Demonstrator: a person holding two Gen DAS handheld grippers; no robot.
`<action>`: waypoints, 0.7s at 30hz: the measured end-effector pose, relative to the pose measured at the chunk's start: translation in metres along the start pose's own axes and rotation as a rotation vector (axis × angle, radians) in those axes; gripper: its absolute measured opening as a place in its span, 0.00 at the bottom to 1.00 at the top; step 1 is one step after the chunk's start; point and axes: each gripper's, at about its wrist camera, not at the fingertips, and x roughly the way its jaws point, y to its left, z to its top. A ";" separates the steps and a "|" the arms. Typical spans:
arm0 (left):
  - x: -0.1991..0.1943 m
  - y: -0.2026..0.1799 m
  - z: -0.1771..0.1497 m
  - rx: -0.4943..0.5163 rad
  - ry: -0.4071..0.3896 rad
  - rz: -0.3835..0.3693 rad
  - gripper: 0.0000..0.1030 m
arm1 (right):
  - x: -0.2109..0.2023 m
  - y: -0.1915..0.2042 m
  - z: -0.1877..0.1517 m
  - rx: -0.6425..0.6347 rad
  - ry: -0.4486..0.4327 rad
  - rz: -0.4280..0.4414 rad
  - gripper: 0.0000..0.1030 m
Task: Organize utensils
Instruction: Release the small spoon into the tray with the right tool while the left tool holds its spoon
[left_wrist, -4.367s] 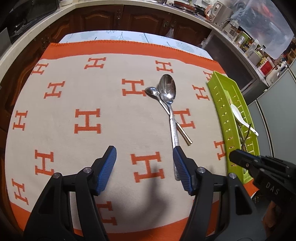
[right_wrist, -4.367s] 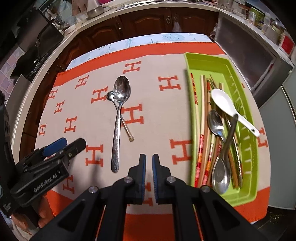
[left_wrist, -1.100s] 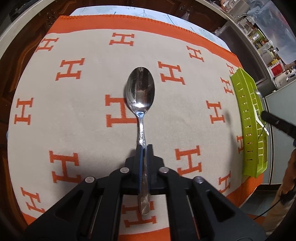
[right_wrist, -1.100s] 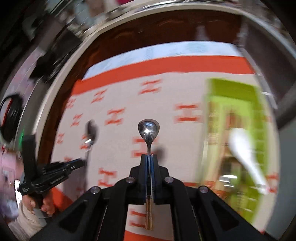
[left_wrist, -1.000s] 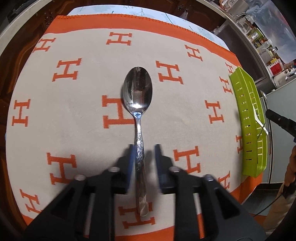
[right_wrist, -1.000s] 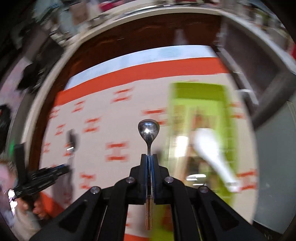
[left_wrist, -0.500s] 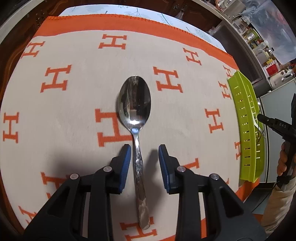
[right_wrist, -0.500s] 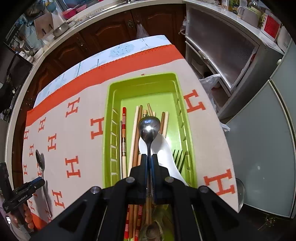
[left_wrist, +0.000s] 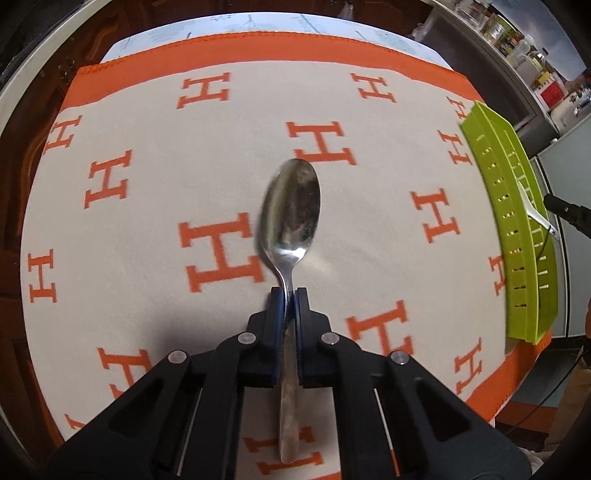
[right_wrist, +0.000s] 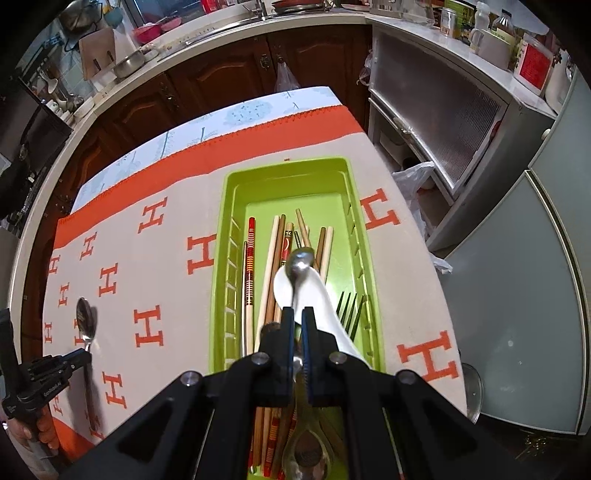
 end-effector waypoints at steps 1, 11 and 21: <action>-0.001 -0.004 -0.002 0.005 -0.005 0.005 0.02 | -0.002 -0.001 -0.001 0.004 -0.003 0.006 0.04; -0.006 -0.026 -0.007 0.060 -0.006 0.046 0.00 | -0.016 -0.006 -0.012 0.006 -0.033 0.041 0.04; 0.005 -0.032 -0.011 0.089 -0.001 0.094 0.00 | -0.020 -0.015 -0.021 0.016 -0.044 0.054 0.04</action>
